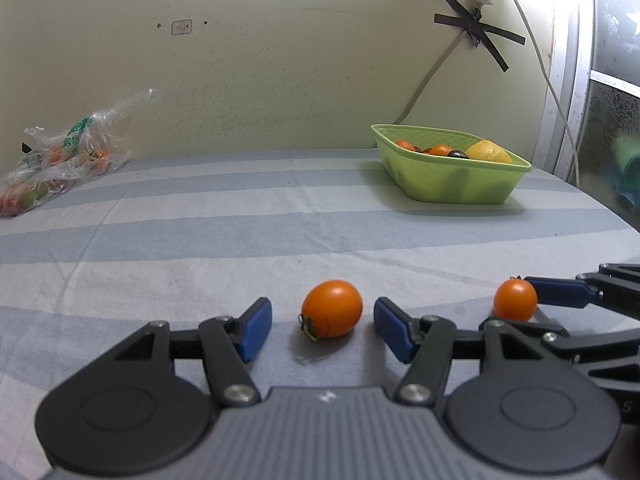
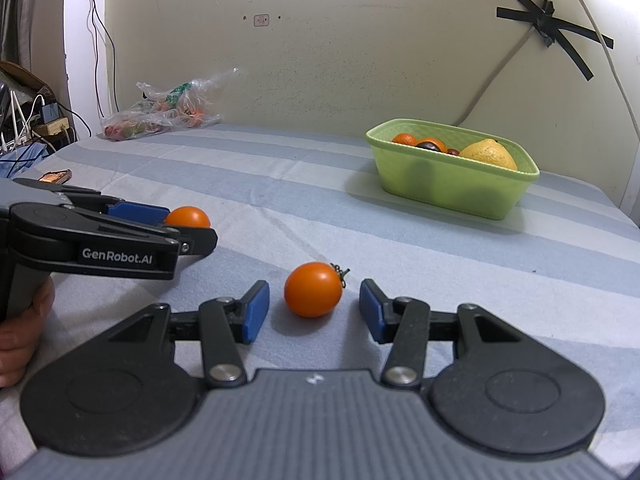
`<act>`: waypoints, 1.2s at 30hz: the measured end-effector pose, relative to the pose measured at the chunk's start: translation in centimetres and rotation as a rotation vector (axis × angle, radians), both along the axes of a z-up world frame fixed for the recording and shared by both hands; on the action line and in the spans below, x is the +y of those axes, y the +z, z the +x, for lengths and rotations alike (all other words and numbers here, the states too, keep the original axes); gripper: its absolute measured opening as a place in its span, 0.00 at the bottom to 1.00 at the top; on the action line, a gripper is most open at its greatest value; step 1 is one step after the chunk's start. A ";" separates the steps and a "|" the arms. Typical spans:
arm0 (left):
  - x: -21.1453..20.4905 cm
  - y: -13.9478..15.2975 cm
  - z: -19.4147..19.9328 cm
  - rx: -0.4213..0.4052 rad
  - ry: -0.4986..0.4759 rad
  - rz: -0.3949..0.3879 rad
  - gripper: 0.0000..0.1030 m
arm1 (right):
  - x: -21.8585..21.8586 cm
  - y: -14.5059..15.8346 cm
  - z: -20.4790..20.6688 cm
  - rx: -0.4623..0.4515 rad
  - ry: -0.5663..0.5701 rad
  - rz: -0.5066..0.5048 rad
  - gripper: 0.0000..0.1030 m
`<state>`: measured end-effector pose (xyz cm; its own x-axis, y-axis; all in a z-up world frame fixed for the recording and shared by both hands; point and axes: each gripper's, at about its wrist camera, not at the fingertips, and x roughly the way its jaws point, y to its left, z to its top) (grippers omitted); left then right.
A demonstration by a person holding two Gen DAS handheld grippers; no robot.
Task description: Organize fruits
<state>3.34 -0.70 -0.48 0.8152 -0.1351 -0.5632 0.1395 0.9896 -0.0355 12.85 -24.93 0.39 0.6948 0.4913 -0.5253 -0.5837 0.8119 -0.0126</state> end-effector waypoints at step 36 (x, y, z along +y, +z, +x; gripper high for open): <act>0.4 0.0 0.1 0.008 -0.050 -0.053 0.36 | -0.8 -0.1 -0.3 0.019 0.000 0.047 0.48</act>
